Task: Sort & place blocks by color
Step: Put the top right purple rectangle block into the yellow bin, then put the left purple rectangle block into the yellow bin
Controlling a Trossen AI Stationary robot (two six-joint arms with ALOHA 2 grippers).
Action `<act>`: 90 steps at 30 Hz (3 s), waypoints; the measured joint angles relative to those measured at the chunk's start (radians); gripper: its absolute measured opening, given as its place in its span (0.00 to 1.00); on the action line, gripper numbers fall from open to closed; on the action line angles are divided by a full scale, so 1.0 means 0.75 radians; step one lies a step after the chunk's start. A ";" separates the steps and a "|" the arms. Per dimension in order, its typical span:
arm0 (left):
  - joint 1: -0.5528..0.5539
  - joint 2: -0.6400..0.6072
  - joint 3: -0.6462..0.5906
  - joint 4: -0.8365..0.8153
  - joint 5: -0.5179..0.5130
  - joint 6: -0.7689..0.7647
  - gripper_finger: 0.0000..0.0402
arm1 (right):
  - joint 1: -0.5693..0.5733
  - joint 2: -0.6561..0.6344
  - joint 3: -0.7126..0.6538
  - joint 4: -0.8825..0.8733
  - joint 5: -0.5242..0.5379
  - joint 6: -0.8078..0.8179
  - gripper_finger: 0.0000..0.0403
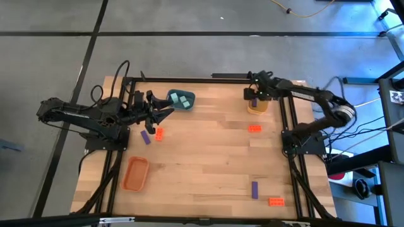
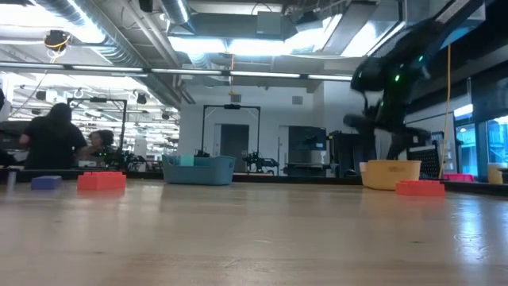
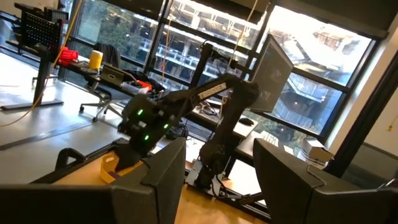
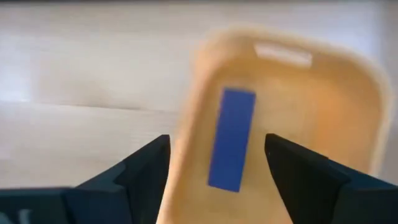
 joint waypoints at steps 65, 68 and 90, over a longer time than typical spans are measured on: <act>0.038 0.113 -0.053 -1.696 -0.077 -1.695 0.45 | 1.002 -0.769 -0.034 0.818 -0.303 -0.596 0.64; 0.005 0.144 -0.167 -1.624 -0.027 -1.848 0.45 | 1.002 -0.768 -0.034 0.818 -0.303 -0.596 0.64; -0.163 0.523 -0.194 -1.739 0.028 -2.418 0.45 | 1.002 -0.768 -0.034 0.822 -0.303 -0.597 0.64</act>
